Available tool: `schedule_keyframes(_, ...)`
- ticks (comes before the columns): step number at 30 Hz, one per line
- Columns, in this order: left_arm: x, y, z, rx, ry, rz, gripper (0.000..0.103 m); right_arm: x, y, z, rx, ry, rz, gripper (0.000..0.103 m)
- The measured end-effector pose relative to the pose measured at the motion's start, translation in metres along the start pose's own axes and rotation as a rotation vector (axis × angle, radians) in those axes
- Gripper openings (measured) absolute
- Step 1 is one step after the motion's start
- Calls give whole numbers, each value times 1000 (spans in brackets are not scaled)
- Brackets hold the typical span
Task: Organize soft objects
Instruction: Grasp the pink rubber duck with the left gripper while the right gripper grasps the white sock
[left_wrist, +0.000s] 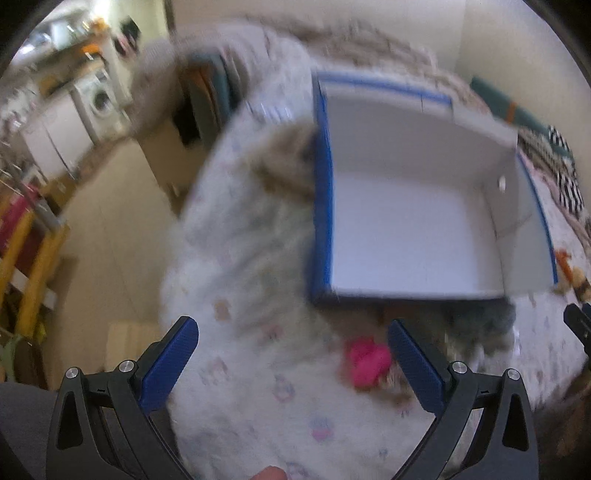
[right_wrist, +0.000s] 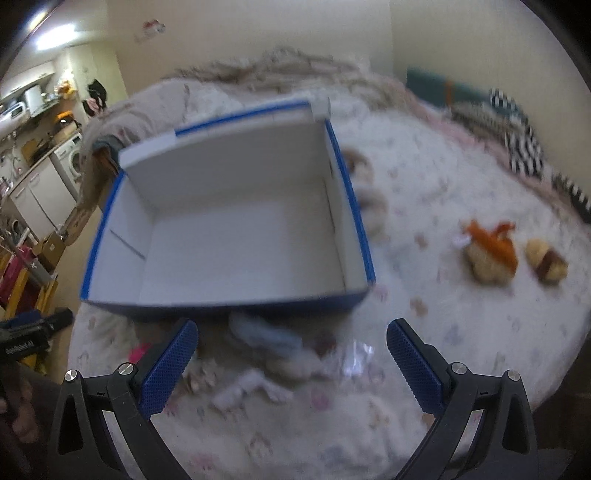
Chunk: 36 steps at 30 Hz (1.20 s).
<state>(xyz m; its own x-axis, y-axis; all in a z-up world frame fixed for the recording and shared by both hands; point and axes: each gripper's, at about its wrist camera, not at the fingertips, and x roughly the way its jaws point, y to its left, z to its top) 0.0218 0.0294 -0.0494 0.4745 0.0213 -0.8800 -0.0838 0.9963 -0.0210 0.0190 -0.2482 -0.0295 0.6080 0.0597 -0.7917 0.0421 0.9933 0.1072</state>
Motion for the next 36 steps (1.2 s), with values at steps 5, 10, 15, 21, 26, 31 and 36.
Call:
schedule_keyframes(5, 53, -15, -4, -2, 221, -100, 78, 17, -6, -3, 23, 61, 1, 103)
schedule_keyframes(10, 84, -29, -3, -30, 287, -183, 56, 20, -1, -5, -3, 68, -4, 103)
schedule_keyframes(15, 104, -39, -5, -31, 310, -207, 56, 20, -5, -4, 29, 84, 16, 103)
schedule_keyframes(21, 124, -38, -15, -32, 376, -211, 55, 29, -24, -4, 139, 138, 62, 103)
schedule_keyframes(26, 127, -35, -16, -36, 363, -220, 40, 43, -47, -10, 301, 224, 163, 103)
schedule_keyframes(31, 120, -28, -10, -73, 344, -251, 40, 52, -61, -16, 389, 269, 179, 103)
schedule_keyframes(36, 84, -2, 0, -125, 256, -238, 39, 58, -60, -18, 396, 303, 197, 103)
